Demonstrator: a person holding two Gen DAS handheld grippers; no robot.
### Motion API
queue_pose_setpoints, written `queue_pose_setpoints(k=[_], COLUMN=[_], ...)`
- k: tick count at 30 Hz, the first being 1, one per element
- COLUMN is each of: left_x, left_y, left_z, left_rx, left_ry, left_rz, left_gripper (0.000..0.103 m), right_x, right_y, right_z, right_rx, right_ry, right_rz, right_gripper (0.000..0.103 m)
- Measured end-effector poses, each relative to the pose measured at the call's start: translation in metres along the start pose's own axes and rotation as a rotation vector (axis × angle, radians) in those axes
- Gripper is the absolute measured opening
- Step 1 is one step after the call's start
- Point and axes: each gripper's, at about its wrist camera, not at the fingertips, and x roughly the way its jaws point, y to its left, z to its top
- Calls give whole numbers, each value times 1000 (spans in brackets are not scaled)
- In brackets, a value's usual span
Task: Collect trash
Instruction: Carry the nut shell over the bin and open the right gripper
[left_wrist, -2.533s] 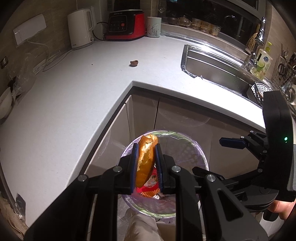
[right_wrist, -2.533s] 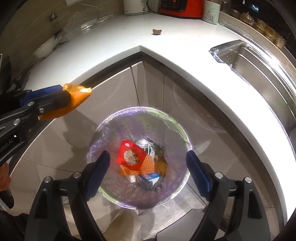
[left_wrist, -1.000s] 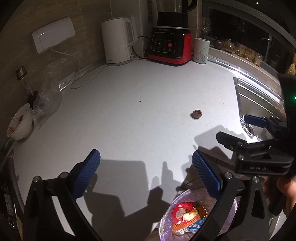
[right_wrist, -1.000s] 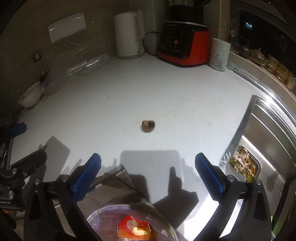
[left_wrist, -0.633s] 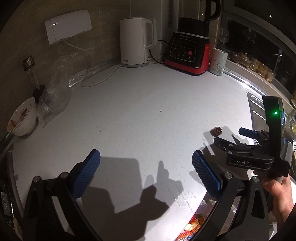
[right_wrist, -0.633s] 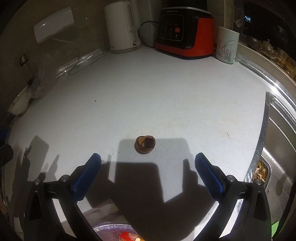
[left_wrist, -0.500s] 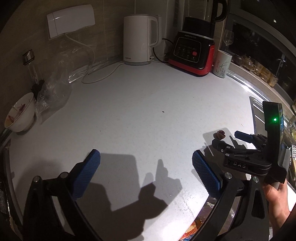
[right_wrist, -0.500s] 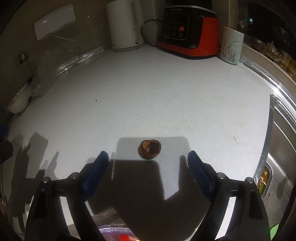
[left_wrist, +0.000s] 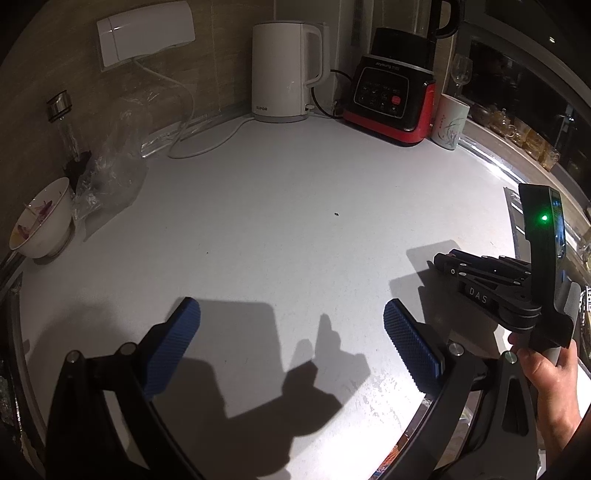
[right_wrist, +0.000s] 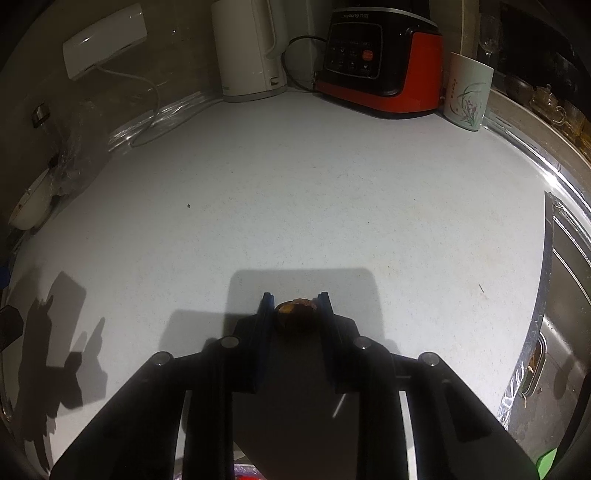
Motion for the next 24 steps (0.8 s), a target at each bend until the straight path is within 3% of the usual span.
queue_pose_setpoints(k=[11, 24], left_x=[-4, -59], left_y=[-23, -77], left_z=[5, -15], left_rx=[27, 114], left_ry=[-3, -59], left_rz=[-75, -135], left_gripper=[95, 95], right_x=[-42, -132], right_y=[6, -7], right_z=[-5, -66], right_rx=[-39, -9], right_ry=[-34, -69], right_rz=[-27, -69], right_gripper=[24, 24])
